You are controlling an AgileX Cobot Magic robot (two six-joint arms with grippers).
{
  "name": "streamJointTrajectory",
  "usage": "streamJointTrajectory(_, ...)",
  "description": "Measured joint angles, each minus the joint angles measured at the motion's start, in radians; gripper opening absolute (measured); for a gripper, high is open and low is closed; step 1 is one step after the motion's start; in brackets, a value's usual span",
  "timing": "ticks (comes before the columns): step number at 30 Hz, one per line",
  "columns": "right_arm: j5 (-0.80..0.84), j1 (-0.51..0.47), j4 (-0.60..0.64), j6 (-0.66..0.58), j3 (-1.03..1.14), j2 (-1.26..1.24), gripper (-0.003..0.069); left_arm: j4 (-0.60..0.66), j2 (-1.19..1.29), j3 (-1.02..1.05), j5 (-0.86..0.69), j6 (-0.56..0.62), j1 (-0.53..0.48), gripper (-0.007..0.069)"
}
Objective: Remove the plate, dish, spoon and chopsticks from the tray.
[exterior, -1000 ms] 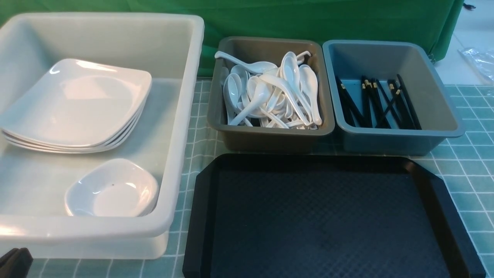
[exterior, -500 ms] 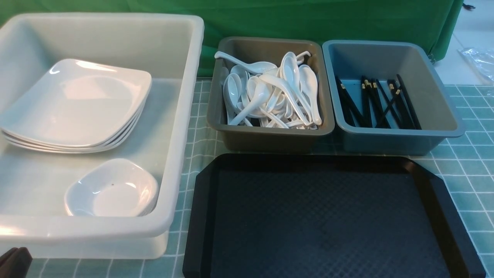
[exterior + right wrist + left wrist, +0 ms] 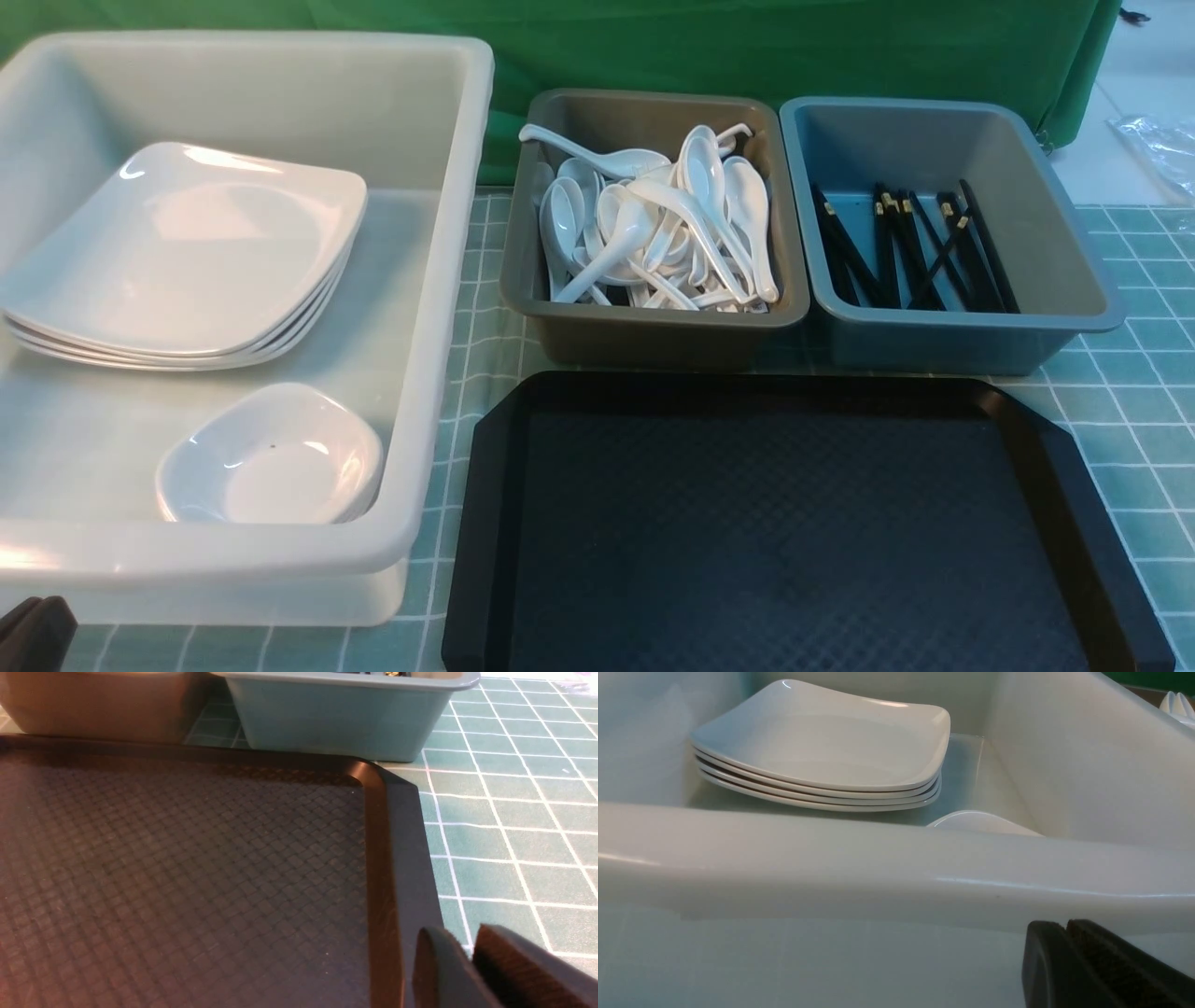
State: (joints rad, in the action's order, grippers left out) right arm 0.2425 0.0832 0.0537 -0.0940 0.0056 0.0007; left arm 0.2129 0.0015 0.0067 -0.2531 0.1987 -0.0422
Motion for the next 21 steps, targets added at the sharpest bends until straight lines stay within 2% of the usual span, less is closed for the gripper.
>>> streamJointTrajectory(21,0.0,0.0,0.0,0.0,0.0,0.0,0.0202,0.0,0.0,0.0,0.001,-0.001,0.0,0.0017)
